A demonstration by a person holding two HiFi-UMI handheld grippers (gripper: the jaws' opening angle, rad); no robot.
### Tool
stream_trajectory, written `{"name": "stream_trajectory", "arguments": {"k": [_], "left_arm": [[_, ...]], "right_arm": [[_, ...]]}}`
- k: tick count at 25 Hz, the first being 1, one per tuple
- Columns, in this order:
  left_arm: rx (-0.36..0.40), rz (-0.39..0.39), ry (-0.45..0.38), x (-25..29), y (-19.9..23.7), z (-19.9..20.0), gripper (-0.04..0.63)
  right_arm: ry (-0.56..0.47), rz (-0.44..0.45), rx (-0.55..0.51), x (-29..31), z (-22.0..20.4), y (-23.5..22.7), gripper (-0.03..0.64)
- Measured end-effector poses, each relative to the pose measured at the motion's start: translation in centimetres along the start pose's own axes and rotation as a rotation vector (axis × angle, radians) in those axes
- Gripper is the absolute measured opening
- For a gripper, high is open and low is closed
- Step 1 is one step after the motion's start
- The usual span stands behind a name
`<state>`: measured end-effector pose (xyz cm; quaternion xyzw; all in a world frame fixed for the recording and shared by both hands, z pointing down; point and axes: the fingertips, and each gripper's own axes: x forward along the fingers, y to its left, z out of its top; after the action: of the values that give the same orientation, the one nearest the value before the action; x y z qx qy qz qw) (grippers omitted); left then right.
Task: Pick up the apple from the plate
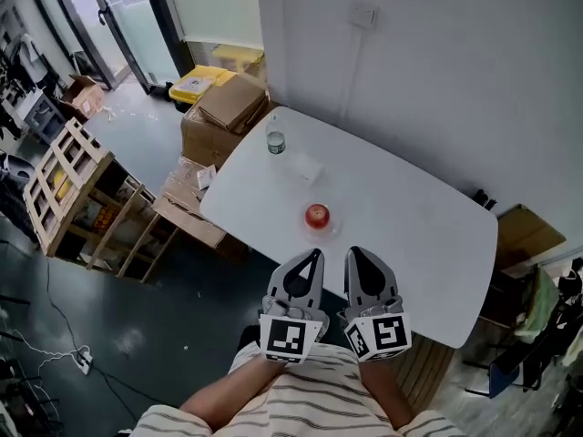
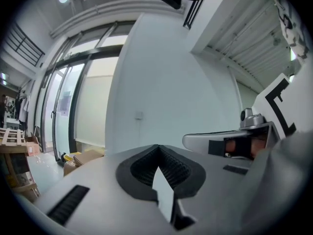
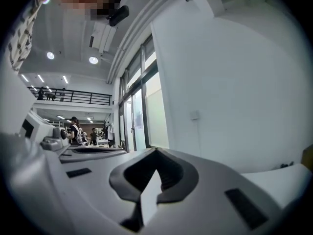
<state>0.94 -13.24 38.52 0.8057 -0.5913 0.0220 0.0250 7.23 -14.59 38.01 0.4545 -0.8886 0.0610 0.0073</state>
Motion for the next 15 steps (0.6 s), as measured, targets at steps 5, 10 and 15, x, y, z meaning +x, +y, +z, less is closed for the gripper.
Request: {"name": "stream_trajectory", "arguments": {"k": [5, 10, 15], "left_arm": [[0.003, -0.033, 0.023, 2.7, 2.6, -0.4, 0.003], [-0.019, -0.098, 0.057, 5.4, 4.8, -1.4, 0.003], [-0.046, -0.161, 0.087, 7.2, 5.7, -3.3, 0.003]], "right_arm": [[0.03, -0.008, 0.019, 4.0, -1.3, -0.2, 0.005], [0.045, -0.046, 0.03, 7.3, -1.8, -1.2, 0.005], [0.087, -0.094, 0.034, 8.3, -3.8, -2.0, 0.005]]}}
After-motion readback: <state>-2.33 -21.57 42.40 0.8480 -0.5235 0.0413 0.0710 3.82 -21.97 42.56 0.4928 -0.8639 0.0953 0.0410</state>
